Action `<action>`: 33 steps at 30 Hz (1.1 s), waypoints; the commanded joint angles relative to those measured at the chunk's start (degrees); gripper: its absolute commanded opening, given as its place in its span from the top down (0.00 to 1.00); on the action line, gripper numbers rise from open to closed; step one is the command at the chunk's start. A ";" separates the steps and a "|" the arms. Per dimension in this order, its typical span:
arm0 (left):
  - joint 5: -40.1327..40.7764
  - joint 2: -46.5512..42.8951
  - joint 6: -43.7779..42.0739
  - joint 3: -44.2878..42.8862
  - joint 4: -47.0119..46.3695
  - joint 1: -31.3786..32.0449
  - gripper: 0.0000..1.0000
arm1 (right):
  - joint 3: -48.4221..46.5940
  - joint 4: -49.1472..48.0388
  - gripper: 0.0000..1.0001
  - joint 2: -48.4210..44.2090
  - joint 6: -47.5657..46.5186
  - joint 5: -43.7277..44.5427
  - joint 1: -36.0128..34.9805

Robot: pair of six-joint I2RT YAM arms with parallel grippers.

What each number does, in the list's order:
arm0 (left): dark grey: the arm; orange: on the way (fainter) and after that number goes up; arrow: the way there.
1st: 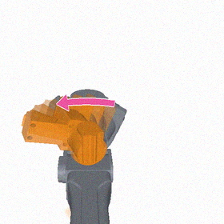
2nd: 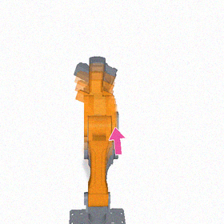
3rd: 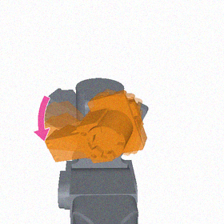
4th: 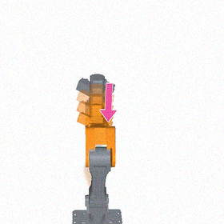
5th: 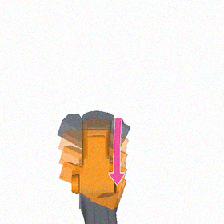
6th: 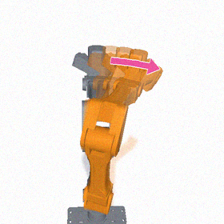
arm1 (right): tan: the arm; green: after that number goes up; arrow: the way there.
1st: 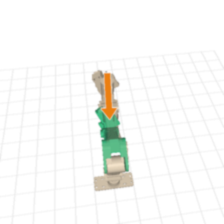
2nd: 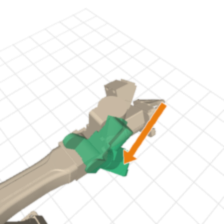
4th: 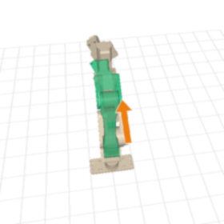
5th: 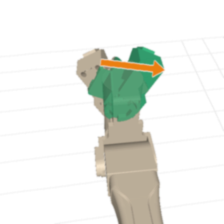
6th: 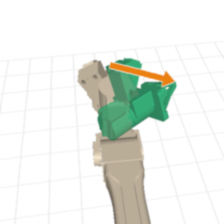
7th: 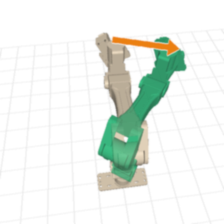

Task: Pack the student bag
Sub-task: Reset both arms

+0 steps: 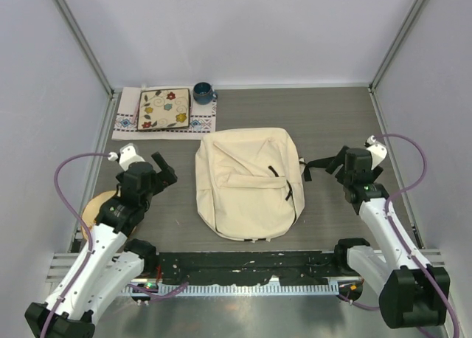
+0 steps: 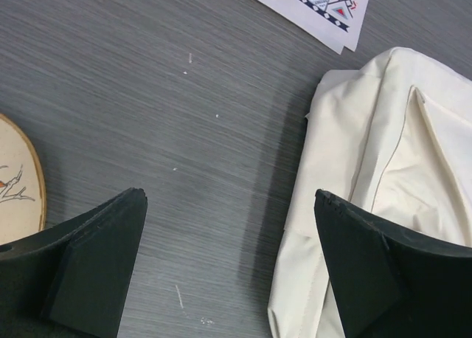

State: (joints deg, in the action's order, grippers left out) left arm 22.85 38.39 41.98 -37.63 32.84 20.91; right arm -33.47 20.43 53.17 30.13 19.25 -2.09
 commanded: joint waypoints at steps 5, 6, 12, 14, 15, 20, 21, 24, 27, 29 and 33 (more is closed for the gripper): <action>4.57 -4.29 1.35 3.52 -1.99 -0.25 0.01 | 15.71 -31.57 0.06 -5.02 -15.18 23.88 -13.90; 5.09 -4.12 1.96 3.35 -1.56 -0.25 0.00 | 15.98 -32.63 0.05 -3.70 -15.62 24.95 -14.95; 6.33 -3.15 1.35 2.38 -0.59 -0.25 0.00 | 23.62 -62.26 0.02 7.27 -20.80 25.49 -15.76; 5.89 -2.97 1.35 2.21 -0.59 -0.25 0.00 | 25.47 -68.91 0.02 10.89 -24.57 25.49 -15.67; 5.71 -3.06 1.44 2.29 -0.58 -0.25 0.00 | 25.56 -74.25 0.02 13.95 -26.33 24.53 -15.67; 6.24 -2.88 1.35 2.64 -1.02 -0.25 0.00 | 27.32 -90.80 0.01 22.06 -29.52 14.80 -10.16; 6.41 -2.97 1.35 2.65 -1.11 -0.25 0.00 | 26.97 -90.39 0.01 22.59 -29.25 13.46 -9.00; 6.07 -2.97 1.70 2.91 -1.64 -0.25 0.00 | 27.14 -94.57 0.01 25.57 -24.70 5.02 -1.46; 5.98 -2.97 1.71 3.44 -2.43 -0.25 0.00 | 28.64 -103.68 0.01 33.38 -23.19 2.30 0.41; 6.42 -2.80 1.53 3.44 -2.60 -0.25 0.01 | 28.64 -108.14 0.01 37.62 -25.03 -0.68 0.51; 8.43 -2.62 1.53 2.82 -1.73 -0.25 0.00 | 25.31 -97.61 0.01 34.99 -24.68 -0.17 0.59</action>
State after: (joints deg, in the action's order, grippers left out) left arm 27.90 35.77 43.24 -34.17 32.86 20.91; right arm -5.67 -69.52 88.99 5.28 22.00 -1.69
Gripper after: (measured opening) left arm 0.994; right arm 0.989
